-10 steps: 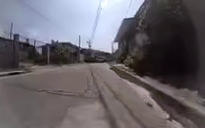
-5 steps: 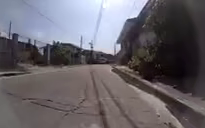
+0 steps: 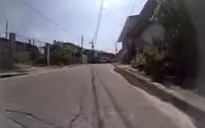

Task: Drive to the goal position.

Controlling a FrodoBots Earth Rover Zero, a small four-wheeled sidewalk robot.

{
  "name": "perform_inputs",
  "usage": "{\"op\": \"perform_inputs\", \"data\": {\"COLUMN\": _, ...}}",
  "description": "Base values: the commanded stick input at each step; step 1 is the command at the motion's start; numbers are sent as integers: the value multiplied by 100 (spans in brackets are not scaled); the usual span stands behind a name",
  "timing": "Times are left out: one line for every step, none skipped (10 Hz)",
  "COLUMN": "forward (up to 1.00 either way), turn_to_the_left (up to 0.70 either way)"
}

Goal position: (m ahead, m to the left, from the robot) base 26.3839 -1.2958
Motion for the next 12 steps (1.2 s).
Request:
{"op": "perform_inputs", "data": {"forward": 100, "turn_to_the_left": 0}}
{"op": "perform_inputs", "data": {"forward": 100, "turn_to_the_left": -14}}
{"op": "perform_inputs", "data": {"forward": 100, "turn_to_the_left": -40}}
{"op": "perform_inputs", "data": {"forward": 100, "turn_to_the_left": -40}}
{"op": "perform_inputs", "data": {"forward": 100, "turn_to_the_left": -40}}
{"op": "perform_inputs", "data": {"forward": 100, "turn_to_the_left": -6}}
{"op": "perform_inputs", "data": {"forward": 100, "turn_to_the_left": 0}}
{"op": "perform_inputs", "data": {"forward": 100, "turn_to_the_left": 0}}
{"op": "perform_inputs", "data": {"forward": 100, "turn_to_the_left": 0}}
{"op": "perform_inputs", "data": {"forward": 100, "turn_to_the_left": 0}}
{"op": "perform_inputs", "data": {"forward": 100, "turn_to_the_left": 0}}
{"op": "perform_inputs", "data": {"forward": 100, "turn_to_the_left": 0}}
